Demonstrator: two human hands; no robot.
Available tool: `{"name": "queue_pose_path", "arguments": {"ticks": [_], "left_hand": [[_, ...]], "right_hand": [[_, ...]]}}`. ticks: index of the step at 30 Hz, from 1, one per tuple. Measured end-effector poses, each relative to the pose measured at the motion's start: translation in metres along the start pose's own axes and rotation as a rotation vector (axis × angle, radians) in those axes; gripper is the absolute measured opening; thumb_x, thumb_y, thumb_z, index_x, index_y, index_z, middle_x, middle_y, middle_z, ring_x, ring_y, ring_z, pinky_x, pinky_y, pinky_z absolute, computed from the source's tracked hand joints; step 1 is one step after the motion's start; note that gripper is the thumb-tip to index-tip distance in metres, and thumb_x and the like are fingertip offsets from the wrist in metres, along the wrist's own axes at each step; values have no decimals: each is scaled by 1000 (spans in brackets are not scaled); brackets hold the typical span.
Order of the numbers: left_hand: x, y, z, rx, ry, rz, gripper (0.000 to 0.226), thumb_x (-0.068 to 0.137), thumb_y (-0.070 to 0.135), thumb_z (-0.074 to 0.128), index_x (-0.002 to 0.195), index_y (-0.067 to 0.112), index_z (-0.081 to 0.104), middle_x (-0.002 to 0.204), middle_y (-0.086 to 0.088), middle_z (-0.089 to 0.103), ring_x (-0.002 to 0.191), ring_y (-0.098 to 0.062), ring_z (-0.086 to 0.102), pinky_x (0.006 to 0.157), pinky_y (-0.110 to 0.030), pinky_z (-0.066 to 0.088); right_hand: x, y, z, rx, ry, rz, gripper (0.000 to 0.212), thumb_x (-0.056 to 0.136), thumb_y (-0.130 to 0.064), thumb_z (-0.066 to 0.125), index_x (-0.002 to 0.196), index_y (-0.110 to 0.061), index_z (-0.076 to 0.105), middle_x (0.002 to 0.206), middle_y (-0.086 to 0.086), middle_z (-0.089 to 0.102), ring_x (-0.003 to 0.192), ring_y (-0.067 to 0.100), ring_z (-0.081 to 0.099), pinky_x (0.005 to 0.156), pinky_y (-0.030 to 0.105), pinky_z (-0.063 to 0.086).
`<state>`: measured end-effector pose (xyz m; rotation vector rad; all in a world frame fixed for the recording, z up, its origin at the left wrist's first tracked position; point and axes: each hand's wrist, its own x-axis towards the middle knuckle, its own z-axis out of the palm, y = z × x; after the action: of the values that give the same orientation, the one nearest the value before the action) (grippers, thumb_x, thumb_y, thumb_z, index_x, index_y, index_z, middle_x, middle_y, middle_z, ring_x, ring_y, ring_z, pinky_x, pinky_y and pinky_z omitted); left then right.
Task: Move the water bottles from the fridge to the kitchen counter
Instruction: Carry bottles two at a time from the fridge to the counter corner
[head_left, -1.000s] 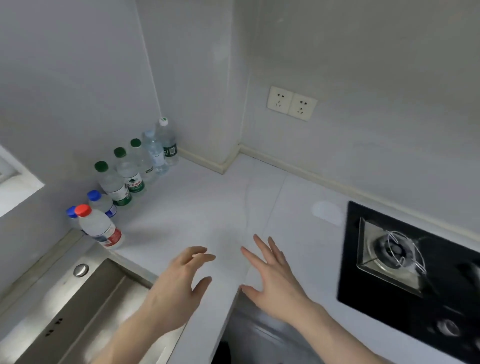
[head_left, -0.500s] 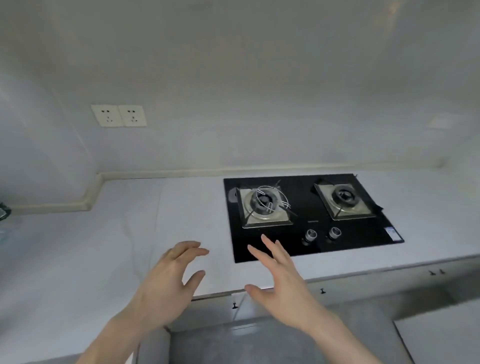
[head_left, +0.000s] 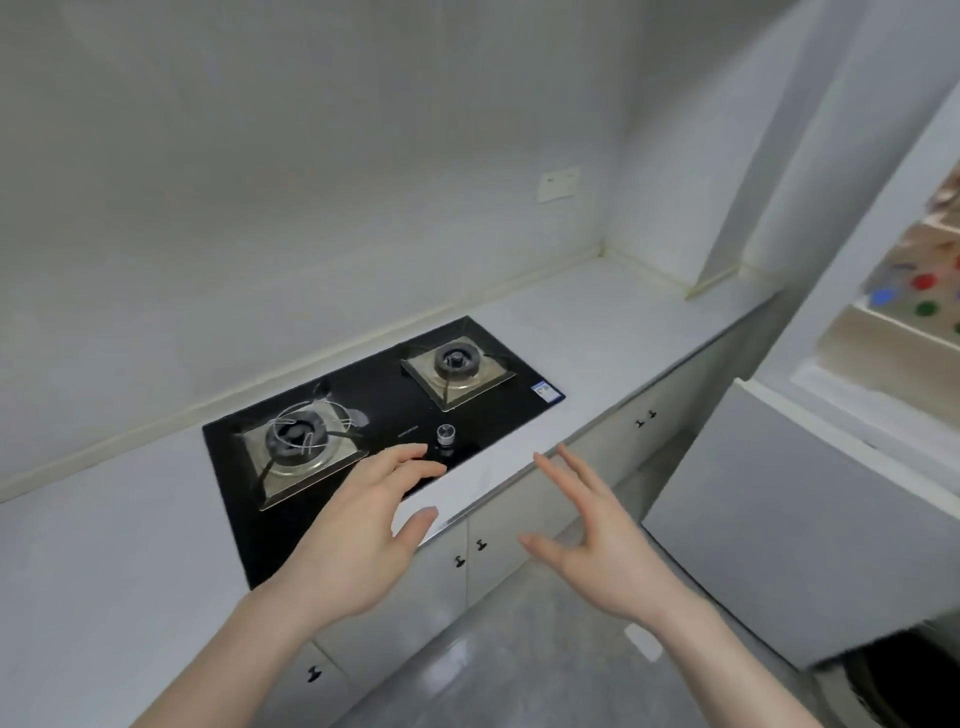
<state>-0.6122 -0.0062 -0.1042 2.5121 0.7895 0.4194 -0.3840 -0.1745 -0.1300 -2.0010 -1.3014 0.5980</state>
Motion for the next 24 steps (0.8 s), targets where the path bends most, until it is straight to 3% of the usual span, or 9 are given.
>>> {"name": "queue_pose_path", "arguments": {"ticks": [3, 6, 11, 15, 17, 21, 24], "left_hand": [[39, 43, 25, 12, -51, 113, 41, 102, 41, 55, 143, 44, 49, 158, 31, 25, 147, 6, 18, 117, -16, 16], [78, 86, 46, 21, -106, 234, 43, 103, 44, 54, 145, 44, 47, 161, 29, 22, 151, 4, 14, 119, -20, 16], [145, 159, 82, 6, -196, 439, 42, 101, 42, 57, 143, 43, 49, 164, 22, 23, 152, 0, 15, 122, -22, 16], [193, 205, 116, -39, -249, 585, 41, 100, 40, 59, 141, 41, 52, 162, 20, 27, 149, 5, 16, 111, -1, 3], [217, 225, 135, -63, -282, 648, 42, 100, 41, 60, 141, 41, 53, 161, 21, 28, 145, 12, 15, 110, 0, 3], [269, 259, 174, -111, -351, 778, 42, 99, 41, 61, 140, 41, 53, 159, 23, 29, 148, 6, 19, 121, -23, 20], [309, 278, 192, -134, -388, 822, 43, 100, 44, 59, 142, 42, 51, 162, 23, 28, 151, 2, 19, 121, -30, 27]], "right_hand": [[-23, 33, -48, -12, 109, 61, 84, 93, -45, 76, 161, -51, 27, 172, -26, 5, 155, -4, 15, 119, 14, 17], [-47, 65, -89, -6, 236, 129, 83, 92, -47, 77, 160, -49, 30, 172, -26, 8, 157, -3, 13, 123, 20, 16], [-87, 111, -145, 18, 436, 258, 81, 91, -51, 76, 158, -54, 30, 169, -30, 9, 153, -11, 11, 121, 18, 14], [-111, 139, -175, 5, 545, 369, 80, 91, -55, 73, 158, -55, 29, 168, -34, 7, 155, -7, 13, 120, 22, 19], [-117, 152, -189, -12, 597, 415, 79, 90, -55, 73, 157, -55, 31, 168, -34, 8, 155, -6, 16, 118, 21, 20], [-116, 174, -217, -39, 706, 516, 77, 89, -52, 75, 156, -52, 36, 169, -30, 13, 152, -8, 19, 115, 17, 18], [-105, 187, -239, -36, 752, 556, 77, 89, -51, 76, 156, -50, 38, 169, -29, 14, 146, -16, 18, 115, 14, 17]]}}
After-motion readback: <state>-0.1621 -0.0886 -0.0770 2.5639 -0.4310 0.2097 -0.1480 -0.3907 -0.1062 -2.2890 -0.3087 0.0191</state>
